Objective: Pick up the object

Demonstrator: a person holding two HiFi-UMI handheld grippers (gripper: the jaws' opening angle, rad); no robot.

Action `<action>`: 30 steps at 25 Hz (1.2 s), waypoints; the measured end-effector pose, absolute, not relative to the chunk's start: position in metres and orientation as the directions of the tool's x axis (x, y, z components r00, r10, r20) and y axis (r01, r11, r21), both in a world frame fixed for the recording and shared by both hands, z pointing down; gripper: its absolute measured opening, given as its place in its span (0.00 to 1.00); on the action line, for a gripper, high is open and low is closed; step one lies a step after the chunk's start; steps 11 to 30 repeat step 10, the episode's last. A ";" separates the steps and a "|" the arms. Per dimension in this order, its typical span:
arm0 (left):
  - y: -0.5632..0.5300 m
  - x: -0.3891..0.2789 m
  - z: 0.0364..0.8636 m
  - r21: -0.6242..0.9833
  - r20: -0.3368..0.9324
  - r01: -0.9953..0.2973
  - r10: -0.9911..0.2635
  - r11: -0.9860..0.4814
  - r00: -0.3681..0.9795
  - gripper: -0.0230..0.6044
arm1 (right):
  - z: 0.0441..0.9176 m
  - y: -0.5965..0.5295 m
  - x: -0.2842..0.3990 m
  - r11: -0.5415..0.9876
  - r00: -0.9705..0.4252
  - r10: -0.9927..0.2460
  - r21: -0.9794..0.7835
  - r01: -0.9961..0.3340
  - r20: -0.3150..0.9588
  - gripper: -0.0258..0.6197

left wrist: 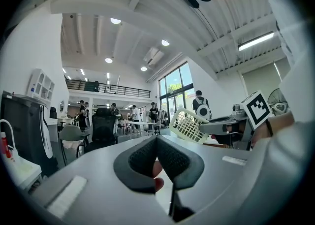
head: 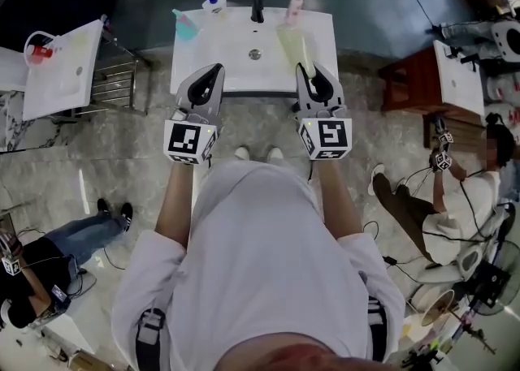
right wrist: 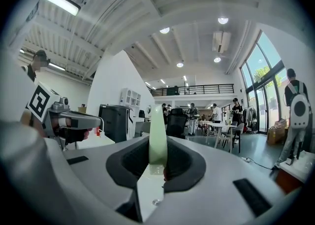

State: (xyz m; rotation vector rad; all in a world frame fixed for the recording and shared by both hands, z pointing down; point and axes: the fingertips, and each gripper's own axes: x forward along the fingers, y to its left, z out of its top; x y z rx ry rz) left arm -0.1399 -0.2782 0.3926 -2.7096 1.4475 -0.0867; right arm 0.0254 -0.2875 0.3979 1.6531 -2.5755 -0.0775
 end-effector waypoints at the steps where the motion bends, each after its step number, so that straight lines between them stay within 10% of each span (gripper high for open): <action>1: -0.277 -0.142 0.395 -0.081 0.023 -0.826 -0.830 -0.558 0.558 0.03 | 0.398 -0.286 0.023 0.416 -0.414 -0.909 0.088 -0.905 0.040 0.15; 30: -0.274 -0.161 0.394 -0.056 0.014 -0.820 -0.822 -0.570 0.570 0.03 | 0.390 -0.281 -0.001 0.420 -0.418 -0.908 0.103 -0.902 0.039 0.15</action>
